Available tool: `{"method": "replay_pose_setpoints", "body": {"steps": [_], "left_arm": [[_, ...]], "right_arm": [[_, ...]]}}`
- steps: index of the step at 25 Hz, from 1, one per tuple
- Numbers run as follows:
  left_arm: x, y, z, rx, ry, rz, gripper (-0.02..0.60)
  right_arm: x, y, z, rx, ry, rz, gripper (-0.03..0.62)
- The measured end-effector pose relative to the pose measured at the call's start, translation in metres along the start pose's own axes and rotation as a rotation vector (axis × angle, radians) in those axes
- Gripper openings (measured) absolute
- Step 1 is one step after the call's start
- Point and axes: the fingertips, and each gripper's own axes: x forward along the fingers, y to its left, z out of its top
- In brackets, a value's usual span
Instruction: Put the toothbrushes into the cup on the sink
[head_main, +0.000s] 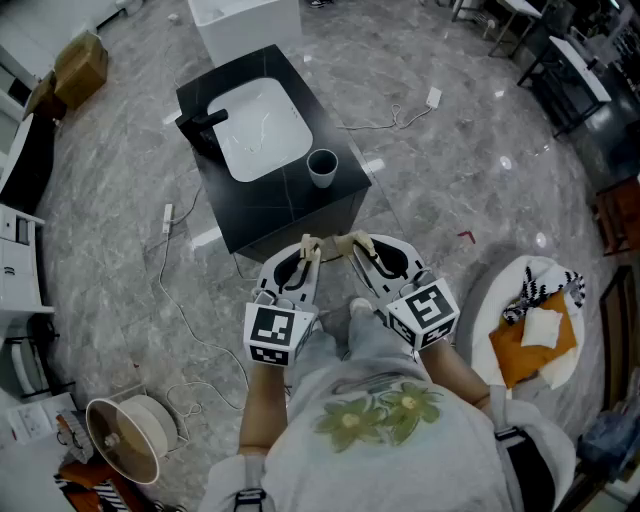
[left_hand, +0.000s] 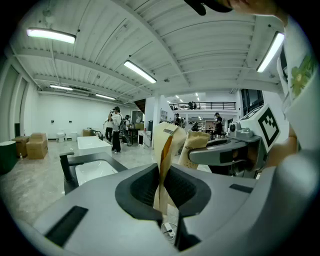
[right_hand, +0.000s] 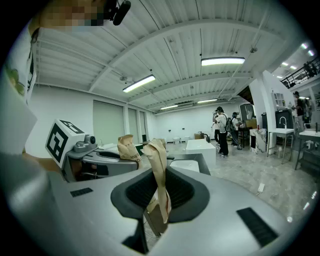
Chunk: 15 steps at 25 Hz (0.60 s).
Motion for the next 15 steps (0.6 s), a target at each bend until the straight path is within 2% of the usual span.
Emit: {"method": "replay_pose_setpoints", "body": {"steps": [6,10,15], "left_arm": [[0.001,-0.012,0.006,-0.006,-0.001,0.008,0.044],[0.009,-0.013,0.010,0.008,-0.013,0.031,0.044],[0.017,-0.016,0.009,-0.013,-0.010,0.072,0.044]], "right_arm": [[-0.013,-0.008,0.003,0.002,-0.017,0.010,0.074],[-0.015,-0.019,0.004,-0.017,-0.027,0.021,0.074],[-0.020,-0.030,-0.002,-0.038,-0.008,0.046,0.074]]}}
